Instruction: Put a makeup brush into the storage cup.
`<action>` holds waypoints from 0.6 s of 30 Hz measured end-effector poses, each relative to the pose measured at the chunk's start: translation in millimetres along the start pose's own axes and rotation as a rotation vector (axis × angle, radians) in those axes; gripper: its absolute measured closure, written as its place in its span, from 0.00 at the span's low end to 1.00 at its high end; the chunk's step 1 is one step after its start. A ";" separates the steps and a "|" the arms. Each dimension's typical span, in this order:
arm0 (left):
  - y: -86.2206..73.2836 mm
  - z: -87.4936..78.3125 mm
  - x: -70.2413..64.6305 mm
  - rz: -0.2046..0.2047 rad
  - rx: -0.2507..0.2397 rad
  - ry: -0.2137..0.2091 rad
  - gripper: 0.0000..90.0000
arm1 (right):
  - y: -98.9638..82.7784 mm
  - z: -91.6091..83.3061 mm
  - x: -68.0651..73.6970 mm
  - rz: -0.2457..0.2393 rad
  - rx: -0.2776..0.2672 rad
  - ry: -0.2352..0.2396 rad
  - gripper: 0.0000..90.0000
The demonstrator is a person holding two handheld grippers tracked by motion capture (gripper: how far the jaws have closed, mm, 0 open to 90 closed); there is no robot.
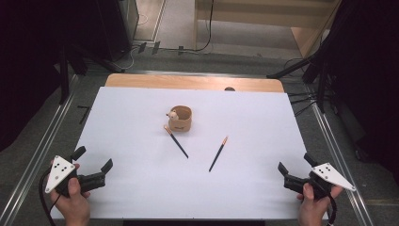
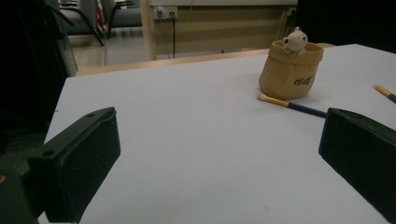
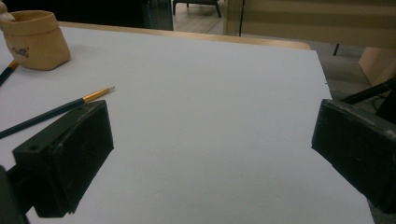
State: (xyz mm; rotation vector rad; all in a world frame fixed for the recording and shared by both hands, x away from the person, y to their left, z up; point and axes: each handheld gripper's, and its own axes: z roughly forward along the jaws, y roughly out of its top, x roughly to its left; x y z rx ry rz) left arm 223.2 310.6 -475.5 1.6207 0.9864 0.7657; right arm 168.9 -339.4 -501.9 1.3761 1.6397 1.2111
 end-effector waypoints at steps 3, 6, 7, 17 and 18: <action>1.2 1.6 -1.0 0.002 -0.002 0.000 0.00 | -0.5 1.2 0.5 -0.005 0.004 0.002 0.00; 1.9 3.1 -3.8 0.005 0.002 -0.004 0.00 | -1.2 2.0 1.8 -0.009 0.009 0.006 0.00; 2.1 3.5 -4.7 0.009 0.002 -0.008 0.00 | -0.9 1.4 2.5 -0.006 0.009 0.010 0.00; -1.0 -0.5 -10.4 0.011 0.003 -0.027 0.00 | 15.1 0.9 18.8 -0.026 -0.013 0.029 0.00; -1.2 -0.7 -10.7 0.010 0.001 -0.029 0.00 | 17.0 2.8 21.2 -0.030 -0.013 0.033 0.00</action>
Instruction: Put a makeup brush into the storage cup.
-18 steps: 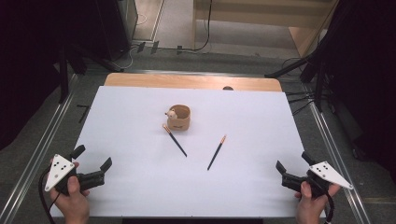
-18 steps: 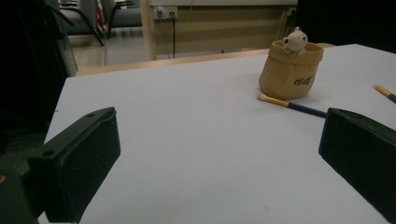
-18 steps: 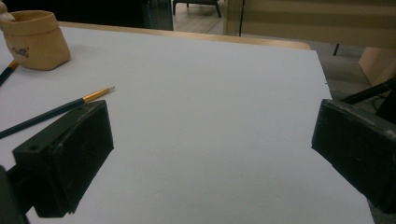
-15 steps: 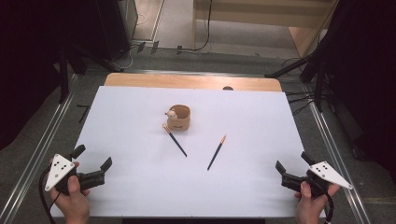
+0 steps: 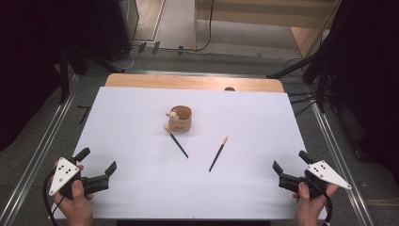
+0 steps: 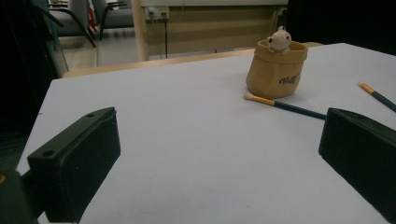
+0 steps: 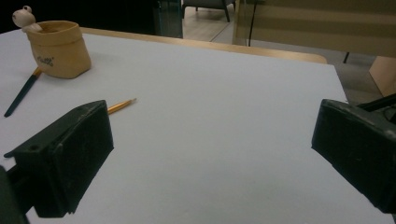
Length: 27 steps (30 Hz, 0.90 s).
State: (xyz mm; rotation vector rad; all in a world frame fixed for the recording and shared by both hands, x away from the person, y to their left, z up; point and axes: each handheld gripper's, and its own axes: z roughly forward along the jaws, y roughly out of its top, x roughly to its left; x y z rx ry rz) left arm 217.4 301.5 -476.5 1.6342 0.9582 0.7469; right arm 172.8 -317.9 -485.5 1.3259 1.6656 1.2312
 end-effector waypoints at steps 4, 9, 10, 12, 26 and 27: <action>-0.1 -0.6 -1.2 0.001 0.003 0.003 0.00 | 7.3 10.0 10.0 -0.016 0.015 0.025 0.00; -1.0 -1.9 -1.4 0.001 0.006 -0.001 0.00 | 17.7 23.8 22.3 -0.020 0.036 0.062 0.00; -1.0 -1.7 -1.5 0.000 0.005 -0.002 0.00 | 20.1 26.3 24.6 -0.027 0.040 0.067 0.00; -1.1 -1.6 -1.6 0.000 0.005 -0.004 0.00 | 24.9 30.5 29.8 -0.038 0.047 0.078 0.00; -0.2 3.5 -5.5 0.011 0.007 -0.020 0.00 | 55.2 61.4 61.3 -0.086 0.073 0.133 0.00; -0.3 3.6 -5.5 0.010 0.005 -0.022 0.00 | 55.2 61.4 61.3 -0.086 0.073 0.133 0.00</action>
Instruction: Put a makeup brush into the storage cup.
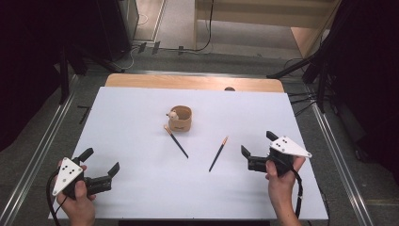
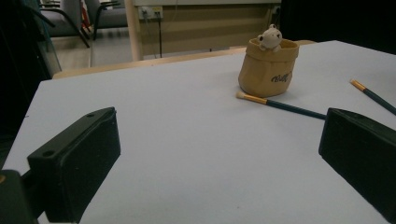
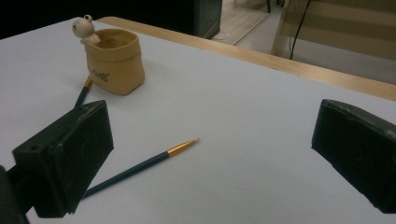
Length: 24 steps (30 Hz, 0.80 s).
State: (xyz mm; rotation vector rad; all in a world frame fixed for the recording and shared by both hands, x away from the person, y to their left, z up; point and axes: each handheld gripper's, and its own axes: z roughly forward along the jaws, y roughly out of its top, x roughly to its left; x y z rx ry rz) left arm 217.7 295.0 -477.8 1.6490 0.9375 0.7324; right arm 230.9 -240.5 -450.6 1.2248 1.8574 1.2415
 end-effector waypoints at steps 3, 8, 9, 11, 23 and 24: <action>-0.1 -0.6 0.1 0.001 0.002 -0.001 0.00 | 8.5 9.7 7.4 -0.015 0.024 0.010 0.00; -0.6 -2.1 2.1 -0.003 0.001 0.000 0.00 | 16.6 21.4 13.0 -0.012 0.047 0.027 0.00; -0.8 -2.4 2.7 -0.007 -0.003 0.002 0.00 | 18.2 23.7 14.0 -0.013 0.053 0.031 0.00; -0.8 -2.5 2.9 -0.008 -0.003 0.002 0.00 | 19.8 26.1 14.9 -0.010 0.061 0.033 0.00; -1.6 -3.4 4.8 -0.018 -0.008 0.002 0.00 | 32.1 58.4 22.9 -0.014 0.222 0.085 0.00; -1.6 -3.2 4.8 -0.017 -0.008 0.001 0.00 | 32.4 61.1 23.7 -0.011 0.239 0.093 0.00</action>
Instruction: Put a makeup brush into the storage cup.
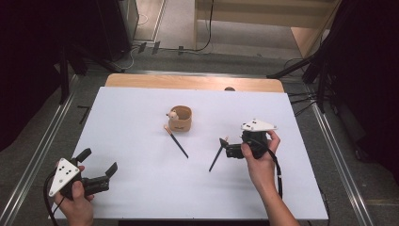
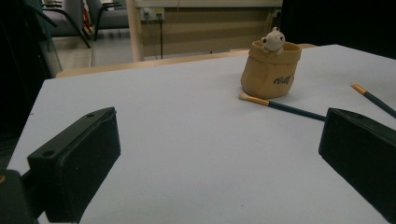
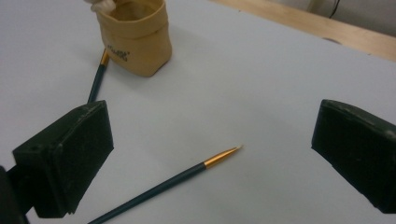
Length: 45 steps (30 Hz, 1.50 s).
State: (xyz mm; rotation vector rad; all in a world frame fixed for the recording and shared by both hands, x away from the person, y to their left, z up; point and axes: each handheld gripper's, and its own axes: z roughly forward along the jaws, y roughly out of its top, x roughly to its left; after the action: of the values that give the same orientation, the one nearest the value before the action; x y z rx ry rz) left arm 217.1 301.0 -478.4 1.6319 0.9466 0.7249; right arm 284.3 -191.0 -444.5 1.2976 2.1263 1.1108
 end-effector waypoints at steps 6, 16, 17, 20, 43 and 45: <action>0.2 -0.1 -0.2 0.000 -0.001 -0.001 0.00 | 7.7 14.3 3.1 -0.021 0.117 -0.016 0.00; 0.0 -0.3 -0.2 0.001 0.000 -0.003 0.00 | 14.7 33.5 6.4 0.001 0.283 -0.017 0.00; 0.0 -0.3 -0.2 0.002 0.000 -0.003 0.00 | 14.7 35.0 6.5 -0.004 0.294 -0.020 0.00; -0.4 0.2 -0.1 -0.001 0.001 -0.002 0.00 | 14.6 39.8 8.1 -0.025 0.332 -0.033 0.00; -0.7 1.5 -1.9 0.011 0.011 0.001 0.00 | 16.9 62.1 1.3 0.095 0.505 -0.084 0.29; -0.7 1.7 -2.0 0.013 0.012 0.000 0.00 | 19.4 63.6 3.3 0.142 0.548 -0.053 0.37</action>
State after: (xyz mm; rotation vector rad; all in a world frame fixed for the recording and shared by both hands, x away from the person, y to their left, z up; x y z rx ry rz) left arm 217.4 298.5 -479.5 1.6500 0.9425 0.7294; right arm 337.0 -156.7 -466.8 1.7110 2.4232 0.5395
